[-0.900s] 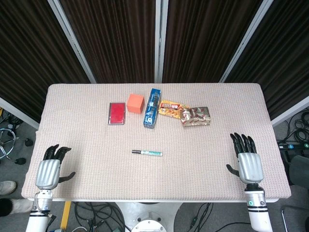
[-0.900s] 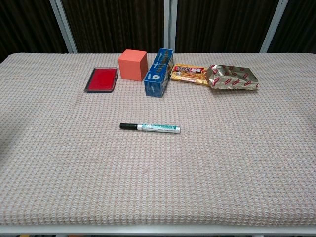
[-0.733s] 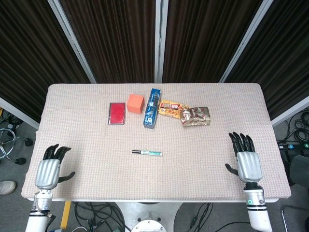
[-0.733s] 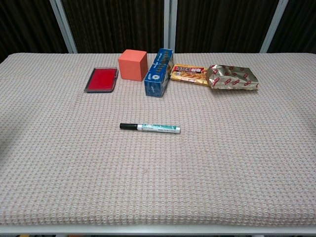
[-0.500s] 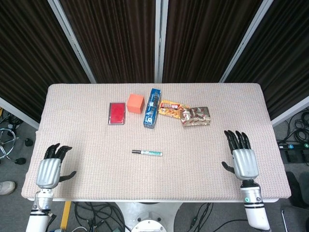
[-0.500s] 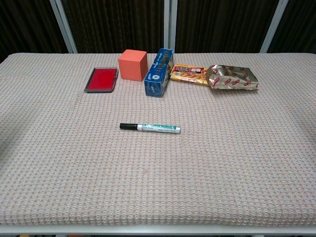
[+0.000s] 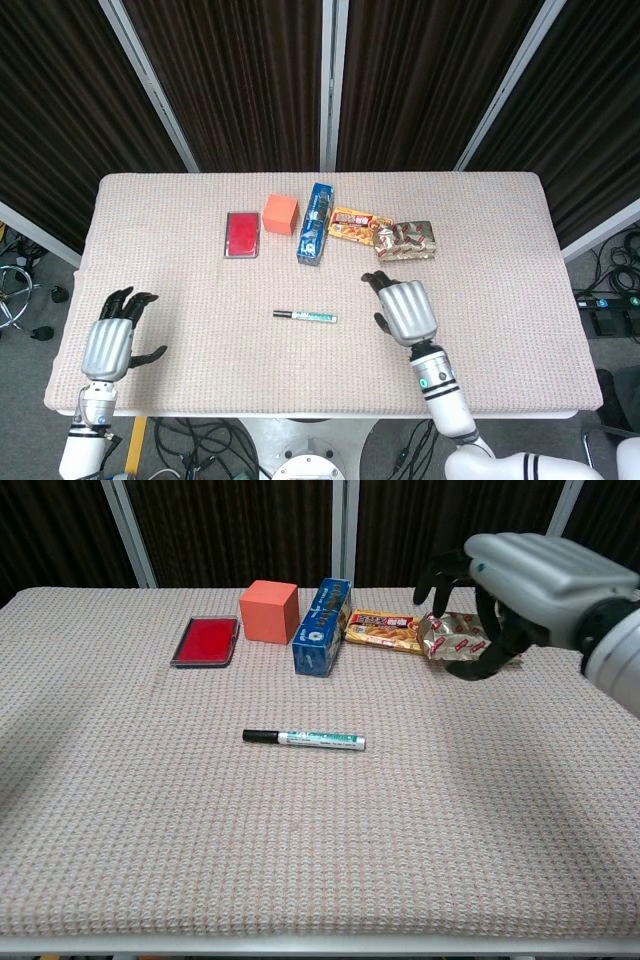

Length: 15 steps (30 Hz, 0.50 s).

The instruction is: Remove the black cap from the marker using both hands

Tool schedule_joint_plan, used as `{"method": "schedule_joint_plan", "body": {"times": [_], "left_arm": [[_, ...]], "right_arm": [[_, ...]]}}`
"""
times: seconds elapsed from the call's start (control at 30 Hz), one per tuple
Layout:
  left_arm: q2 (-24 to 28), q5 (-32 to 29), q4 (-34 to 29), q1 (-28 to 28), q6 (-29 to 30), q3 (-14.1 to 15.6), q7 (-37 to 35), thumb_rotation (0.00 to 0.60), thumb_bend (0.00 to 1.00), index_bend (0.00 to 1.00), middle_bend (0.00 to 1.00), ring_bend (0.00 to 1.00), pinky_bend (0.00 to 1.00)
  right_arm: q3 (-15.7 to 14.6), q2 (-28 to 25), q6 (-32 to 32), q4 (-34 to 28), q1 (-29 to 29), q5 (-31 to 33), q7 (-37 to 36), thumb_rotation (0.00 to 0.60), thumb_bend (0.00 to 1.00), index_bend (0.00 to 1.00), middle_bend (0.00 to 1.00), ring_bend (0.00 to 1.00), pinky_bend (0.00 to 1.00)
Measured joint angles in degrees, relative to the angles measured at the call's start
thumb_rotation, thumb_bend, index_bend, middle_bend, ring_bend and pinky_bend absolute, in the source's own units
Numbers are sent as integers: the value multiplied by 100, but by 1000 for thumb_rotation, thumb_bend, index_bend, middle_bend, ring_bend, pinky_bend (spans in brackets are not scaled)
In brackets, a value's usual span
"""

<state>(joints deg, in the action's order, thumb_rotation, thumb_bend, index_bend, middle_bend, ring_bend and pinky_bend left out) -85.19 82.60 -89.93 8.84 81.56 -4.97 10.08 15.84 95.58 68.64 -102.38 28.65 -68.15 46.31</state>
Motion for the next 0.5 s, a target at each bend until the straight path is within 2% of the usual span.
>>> {"method": "schedule_joint_plan", "body": {"times": [0.27, 0.5], "left_arm": [[82, -137, 57, 74, -205, -15, -295, 600, 64, 212, 210, 80, 98], [105, -147, 184, 124, -291, 11, -513, 600, 65, 212, 210, 80, 99]], "right_arm": [[289, 1347, 110, 465, 1008, 1962, 1831, 600, 126, 444, 445, 800, 959], [445, 2143, 417, 1279, 1599, 2526, 2158, 600, 153, 463, 456, 800, 959]]}}
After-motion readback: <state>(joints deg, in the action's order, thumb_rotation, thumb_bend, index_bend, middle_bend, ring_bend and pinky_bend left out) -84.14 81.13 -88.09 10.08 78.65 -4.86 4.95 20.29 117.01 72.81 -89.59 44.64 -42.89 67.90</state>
